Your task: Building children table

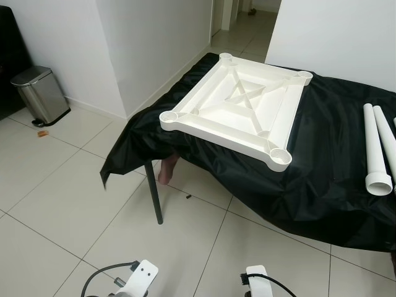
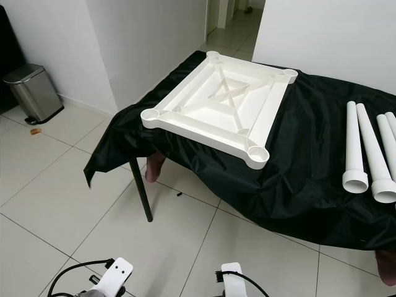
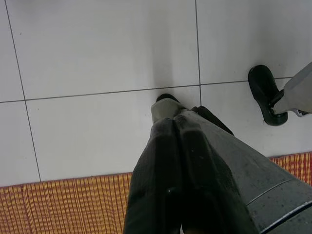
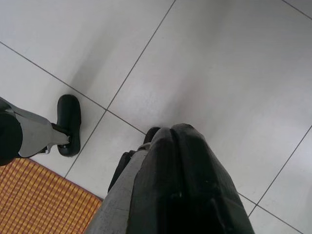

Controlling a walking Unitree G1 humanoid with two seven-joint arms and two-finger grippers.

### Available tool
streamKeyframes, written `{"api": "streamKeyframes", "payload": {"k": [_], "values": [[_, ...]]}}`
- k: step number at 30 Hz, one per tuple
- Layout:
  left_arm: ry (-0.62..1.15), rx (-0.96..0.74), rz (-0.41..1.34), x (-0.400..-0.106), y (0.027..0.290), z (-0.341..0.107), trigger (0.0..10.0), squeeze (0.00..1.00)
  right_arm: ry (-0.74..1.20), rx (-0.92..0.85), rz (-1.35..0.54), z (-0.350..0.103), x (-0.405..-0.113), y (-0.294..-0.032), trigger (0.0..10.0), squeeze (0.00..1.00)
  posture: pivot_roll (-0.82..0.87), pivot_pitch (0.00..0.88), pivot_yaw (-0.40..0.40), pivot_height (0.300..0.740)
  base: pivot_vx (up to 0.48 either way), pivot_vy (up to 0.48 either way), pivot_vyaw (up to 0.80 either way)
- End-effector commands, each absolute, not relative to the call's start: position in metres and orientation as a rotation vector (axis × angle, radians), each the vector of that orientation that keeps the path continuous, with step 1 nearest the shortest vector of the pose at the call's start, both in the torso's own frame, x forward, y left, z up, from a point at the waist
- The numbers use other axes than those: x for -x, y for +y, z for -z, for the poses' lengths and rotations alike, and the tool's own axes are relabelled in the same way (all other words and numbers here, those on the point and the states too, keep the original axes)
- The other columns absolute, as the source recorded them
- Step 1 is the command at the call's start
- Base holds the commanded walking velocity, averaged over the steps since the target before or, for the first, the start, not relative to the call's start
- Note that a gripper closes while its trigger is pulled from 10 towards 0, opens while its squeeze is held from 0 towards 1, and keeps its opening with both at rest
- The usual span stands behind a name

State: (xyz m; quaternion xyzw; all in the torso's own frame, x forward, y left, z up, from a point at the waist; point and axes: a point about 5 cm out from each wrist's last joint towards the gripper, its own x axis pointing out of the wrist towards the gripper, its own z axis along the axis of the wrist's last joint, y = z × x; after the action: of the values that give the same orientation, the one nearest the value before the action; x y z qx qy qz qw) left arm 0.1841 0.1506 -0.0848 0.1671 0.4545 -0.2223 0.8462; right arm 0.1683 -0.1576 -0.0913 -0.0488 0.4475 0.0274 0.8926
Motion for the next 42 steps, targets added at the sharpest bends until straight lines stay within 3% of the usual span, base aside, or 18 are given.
{"api": "streamKeyframes", "payload": {"k": [1,28,29,42], "values": [[0.992,-0.367,0.444,-0.177,0.153,0.089,10.0,0.0,0.938,0.099,-0.053,0.093,-0.165,-0.157,10.0,0.0,0.0,0.0,0.019,0.74,0.0,0.0,0.0],[0.974,-0.368,0.461,-0.181,0.146,0.087,10.0,0.0,0.977,0.099,-0.046,0.096,-0.157,-0.161,10.0,0.0,0.0,0.0,0.019,0.74,0.0,0.0,0.0],[0.972,-0.355,0.46,-0.181,0.146,0.087,10.0,1.0,0.978,0.089,-0.034,0.097,-0.156,-0.162,10.0,1.0,0.0,0.0,0.02,0.74,0.0,0.0,0.0],[0.887,-0.326,0.461,-0.198,0.146,0.077,10.0,1.0,0.908,0.037,0.019,0.09,-0.167,-0.179,10.0,1.0,0.0,0.0,0.034,0.74,0.0,0.0,0.0]]}}
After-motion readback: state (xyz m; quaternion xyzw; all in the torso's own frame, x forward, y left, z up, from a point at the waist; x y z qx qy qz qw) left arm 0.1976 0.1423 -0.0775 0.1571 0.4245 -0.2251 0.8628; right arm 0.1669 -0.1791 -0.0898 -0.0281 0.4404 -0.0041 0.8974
